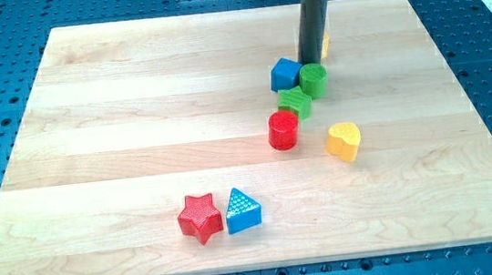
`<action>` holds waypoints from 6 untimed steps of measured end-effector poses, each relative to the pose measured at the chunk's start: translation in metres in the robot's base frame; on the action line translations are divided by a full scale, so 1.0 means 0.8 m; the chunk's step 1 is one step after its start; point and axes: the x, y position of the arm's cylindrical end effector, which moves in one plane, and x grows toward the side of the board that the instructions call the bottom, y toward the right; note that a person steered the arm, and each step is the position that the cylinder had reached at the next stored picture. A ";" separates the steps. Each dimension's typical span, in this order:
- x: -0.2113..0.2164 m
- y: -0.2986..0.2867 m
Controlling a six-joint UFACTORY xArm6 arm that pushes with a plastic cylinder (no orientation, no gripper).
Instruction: Slide the cube to the left side of the board
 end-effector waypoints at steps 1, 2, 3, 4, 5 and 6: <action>0.033 0.033; 0.058 0.011; 0.060 -0.015; 0.043 -0.021; 0.043 -0.088; 0.044 -0.154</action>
